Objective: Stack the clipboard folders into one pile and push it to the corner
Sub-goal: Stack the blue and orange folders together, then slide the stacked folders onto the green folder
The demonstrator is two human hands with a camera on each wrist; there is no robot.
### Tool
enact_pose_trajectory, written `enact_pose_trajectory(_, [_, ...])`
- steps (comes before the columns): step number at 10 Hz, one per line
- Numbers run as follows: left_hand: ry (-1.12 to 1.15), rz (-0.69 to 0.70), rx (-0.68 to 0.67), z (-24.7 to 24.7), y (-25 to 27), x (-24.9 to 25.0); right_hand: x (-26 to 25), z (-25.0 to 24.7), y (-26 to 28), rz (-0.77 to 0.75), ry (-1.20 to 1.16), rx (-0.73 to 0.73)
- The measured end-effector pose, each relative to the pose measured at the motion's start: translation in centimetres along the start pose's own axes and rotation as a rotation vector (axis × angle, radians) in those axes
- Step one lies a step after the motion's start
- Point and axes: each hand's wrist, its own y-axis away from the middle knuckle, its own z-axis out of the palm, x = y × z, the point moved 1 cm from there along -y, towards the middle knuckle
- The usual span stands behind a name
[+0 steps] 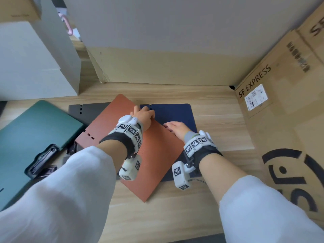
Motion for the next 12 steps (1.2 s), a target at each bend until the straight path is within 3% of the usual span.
enact_pose_trajectory(1, [-0.04, 0.098, -0.007, 0.2, -0.1, 1.1, -0.6, 0.8, 0.1, -0.066, 0.171, -0.037])
enact_pose_trajectory(3, [0.06, 0.275, 0.023, -0.4, 0.6, 0.5, 2.1, -1.6, -0.1, -0.003, 0.164, 0.106])
enact_pose_trajectory(5, [0.086, -0.19, 0.052, -0.3, 0.3, -2.9, 4.9, -6.6, 0.9, 0.148, 0.061, 0.356])
enact_pose_trajectory(6, [0.079, -0.3, -0.076, 0.7, 0.6, -3.2, 6.3, -7.7, 1.1, 0.197, 0.06, 0.4])
enact_pose_trajectory(9, [0.059, -0.274, -0.372, 7.9, -4.2, -4.0, 8.4, -8.4, 1.1, 0.382, 0.143, 0.464])
enact_pose_trajectory(10, [0.044, -0.221, -0.353, 6.7, -2.4, -2.6, 8.5, -8.5, 1.2, 0.395, 0.165, 0.374])
enact_pose_trajectory(12, [0.175, -0.289, -0.239, 4.8, 1.8, -0.4, 7.8, -8.0, 1.1, 0.353, 0.215, 0.329])
